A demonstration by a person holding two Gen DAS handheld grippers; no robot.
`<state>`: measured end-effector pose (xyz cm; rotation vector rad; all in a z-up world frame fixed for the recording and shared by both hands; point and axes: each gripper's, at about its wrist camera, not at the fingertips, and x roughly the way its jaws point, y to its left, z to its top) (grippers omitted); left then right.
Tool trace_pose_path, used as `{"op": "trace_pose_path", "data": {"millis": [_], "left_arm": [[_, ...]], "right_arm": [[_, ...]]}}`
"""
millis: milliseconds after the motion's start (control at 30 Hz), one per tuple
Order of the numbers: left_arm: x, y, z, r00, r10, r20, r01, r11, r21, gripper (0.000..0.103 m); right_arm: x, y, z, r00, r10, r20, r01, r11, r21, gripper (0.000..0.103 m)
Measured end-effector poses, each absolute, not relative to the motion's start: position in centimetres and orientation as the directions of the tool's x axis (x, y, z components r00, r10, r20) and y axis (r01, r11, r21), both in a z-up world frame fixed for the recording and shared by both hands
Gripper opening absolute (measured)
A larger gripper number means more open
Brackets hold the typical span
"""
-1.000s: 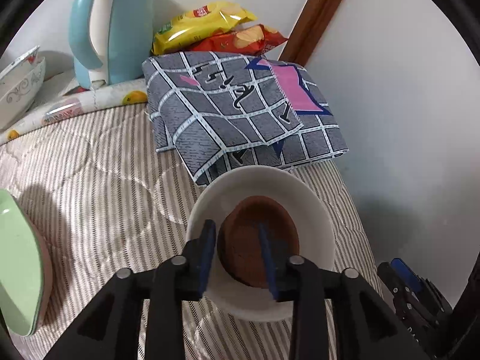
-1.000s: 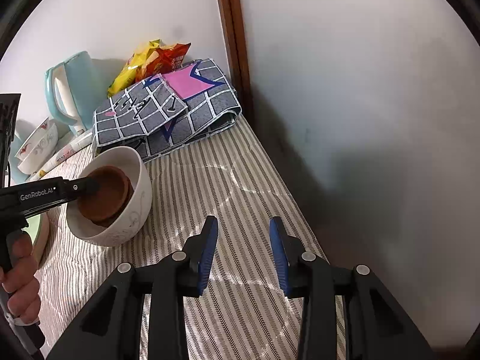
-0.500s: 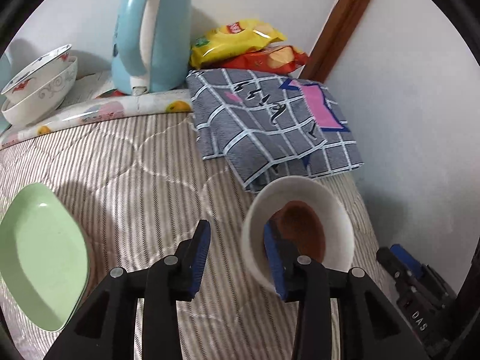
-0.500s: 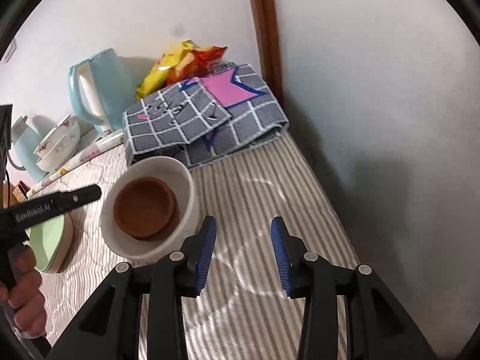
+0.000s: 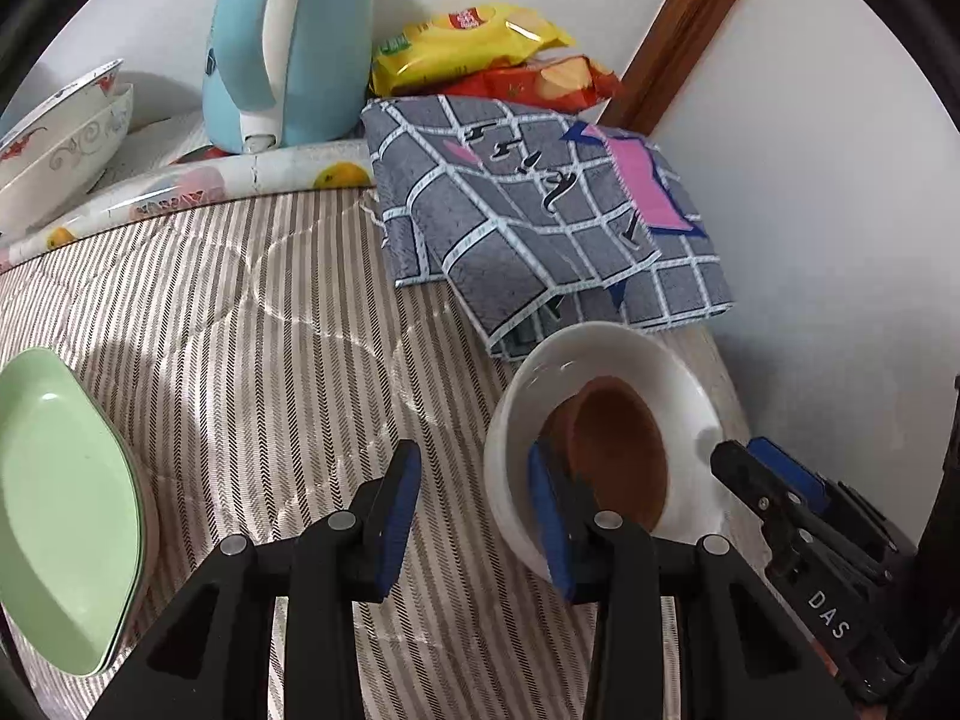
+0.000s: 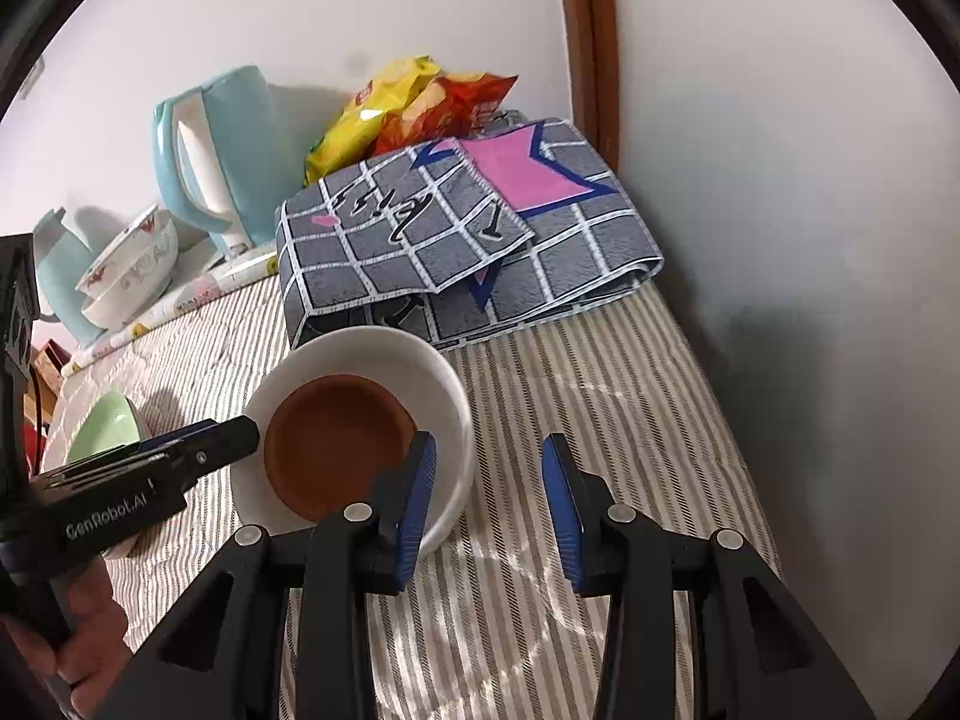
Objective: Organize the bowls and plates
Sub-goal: 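Close both grippers on the white bowl rim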
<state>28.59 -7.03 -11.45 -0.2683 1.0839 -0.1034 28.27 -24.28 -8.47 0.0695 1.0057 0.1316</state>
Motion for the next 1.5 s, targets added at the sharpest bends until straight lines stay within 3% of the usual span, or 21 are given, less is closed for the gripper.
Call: {"op": "trace_pose_path", "data": {"millis": [133,200,900,1067,1267,1500], "left_arm": [[29.1,-7.0,-12.2,0.451,-0.205,-0.869,-0.049,0.966,-0.254,0.035],[29.3,-7.1,-12.3,0.450,-0.202,-0.870,-0.043,0.968,-0.247,0.035],[31.6,-8.3,-14.1,0.407,-0.156,-0.900,-0.023,0.983,-0.181,0.041],[32.0,-8.2,-14.3,0.406,-0.161,-0.899,-0.026,0.982,-0.188,0.042],[32.2,-7.7,-14.4,0.400,-0.172,-0.900,-0.033,0.979,-0.202,0.046],[31.6,-7.1,-14.3,0.416,-0.195,-0.888,-0.036,0.972,-0.231,0.043]], "right_arm": [[29.0,-23.5,-9.7,0.488,0.135,-0.862,-0.088,0.991,0.105,0.021],[29.2,-23.2,-10.2,0.486,0.116,-0.866,-0.086,0.993,0.084,0.021],[31.0,-22.3,-11.7,0.417,0.061,-0.907,-0.109,0.994,0.017,0.022],[31.5,-22.4,-12.0,0.404,0.039,-0.914,-0.109,0.994,-0.006,0.030],[31.8,-23.0,-12.2,0.392,0.073,-0.917,-0.098,0.994,0.037,0.033],[31.6,-23.0,-12.2,0.413,0.076,-0.908,-0.098,0.994,0.038,0.034]]}}
